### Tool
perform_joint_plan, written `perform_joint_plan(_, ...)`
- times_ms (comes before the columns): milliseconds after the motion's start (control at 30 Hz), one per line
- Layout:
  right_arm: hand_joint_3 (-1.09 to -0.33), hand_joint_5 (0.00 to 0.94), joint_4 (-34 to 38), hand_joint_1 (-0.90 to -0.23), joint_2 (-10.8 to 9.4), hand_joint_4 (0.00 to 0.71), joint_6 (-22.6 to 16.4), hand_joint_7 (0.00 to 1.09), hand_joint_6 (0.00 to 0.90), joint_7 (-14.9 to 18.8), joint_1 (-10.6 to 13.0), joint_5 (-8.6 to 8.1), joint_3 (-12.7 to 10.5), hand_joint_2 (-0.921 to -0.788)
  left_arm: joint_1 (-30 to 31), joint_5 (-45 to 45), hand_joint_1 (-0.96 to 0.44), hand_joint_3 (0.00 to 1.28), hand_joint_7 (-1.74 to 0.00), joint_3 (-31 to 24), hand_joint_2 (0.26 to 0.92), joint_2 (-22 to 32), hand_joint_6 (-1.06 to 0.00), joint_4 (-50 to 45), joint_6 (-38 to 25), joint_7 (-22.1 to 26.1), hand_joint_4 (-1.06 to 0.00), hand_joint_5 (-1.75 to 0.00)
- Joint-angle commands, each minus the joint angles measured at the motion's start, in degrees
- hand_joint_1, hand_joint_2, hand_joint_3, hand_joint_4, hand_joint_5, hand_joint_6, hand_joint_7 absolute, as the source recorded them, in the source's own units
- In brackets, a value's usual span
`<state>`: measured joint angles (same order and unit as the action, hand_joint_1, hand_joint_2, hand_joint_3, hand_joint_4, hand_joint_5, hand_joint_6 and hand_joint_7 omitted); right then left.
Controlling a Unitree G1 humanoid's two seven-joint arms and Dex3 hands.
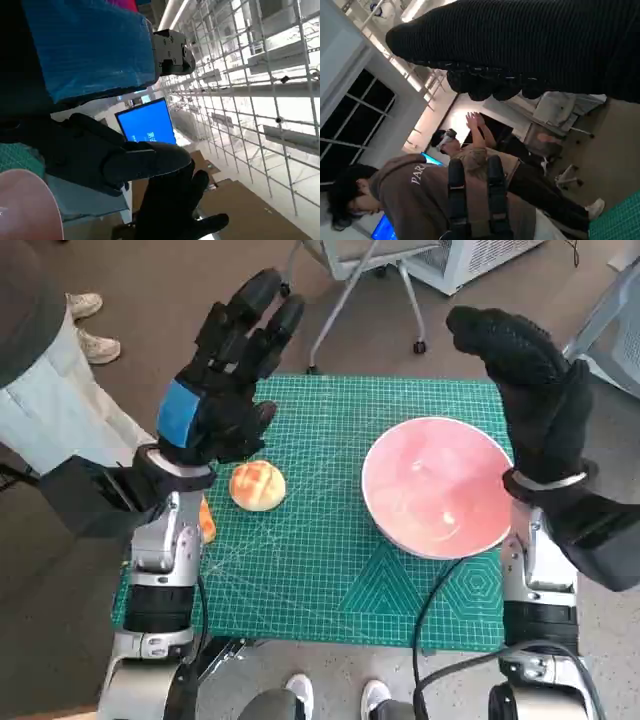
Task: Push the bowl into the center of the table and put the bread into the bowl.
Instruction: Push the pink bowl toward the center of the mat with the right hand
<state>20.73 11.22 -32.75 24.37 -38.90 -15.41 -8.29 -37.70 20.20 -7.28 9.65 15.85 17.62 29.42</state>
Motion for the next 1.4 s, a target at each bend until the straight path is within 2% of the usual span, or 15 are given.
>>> perform_joint_plan(33,-0.654,0.000,0.2,-0.673,-0.1,0.175,0.4,0.36,0.107,-0.1,1.7,0.37,0.1,-0.921,-0.8,-0.4,-0.65,0.48,-0.38,0.2,0.921,0.1,0.00,-0.2,-0.4,-0.1,-0.14,0.00)
perform_joint_plan(1033,-0.652,0.000,-0.1,-0.671,0.1,0.176,0.3,0.37,0.100,-0.1,1.9,0.49,0.2,-0.921,-0.8,-0.8,-0.65,0.48,-0.37,0.2,0.921,0.3,0.00,0.3,0.1,0.2,-0.14,0.00)
perform_joint_plan(1133,-0.647,0.001,0.6,-0.673,1.0,0.178,0.0,0.37,0.102,0.4,1.9,-0.05,-0.6,-0.921,-0.7,-0.8,-0.65,0.48,-0.37,0.1,0.921,0.4,0.00,0.2,0.0,0.2,-0.14,0.00)
perform_joint_plan(1267,-0.630,0.002,5.4,-0.677,3.7,0.187,-2.7,0.33,0.131,1.7,1.5,-1.12,-3.4,-0.921,-0.5,-0.7,-0.65,0.48,-0.37,0.2,0.921,0.4,0.00,-0.2,-0.2,0.1,-0.14,0.00)
perform_joint_plan(1367,-0.622,0.002,12.5,-0.674,6.1,0.193,-6.8,0.28,0.160,0.6,0.5,0.08,-6.0,-0.921,-0.3,-0.8,-0.65,0.48,-0.37,0.2,0.921,0.4,0.00,-0.5,-0.3,-0.1,-0.14,0.00)
perform_joint_plan(1400,-0.632,0.001,15.2,-0.651,6.9,0.156,-8.3,0.25,0.140,-0.6,0.1,1.14,-6.6,-0.921,-0.2,-0.8,-0.65,0.48,-0.37,0.3,0.921,0.4,0.00,-0.7,-0.3,-0.1,-0.14,0.00)
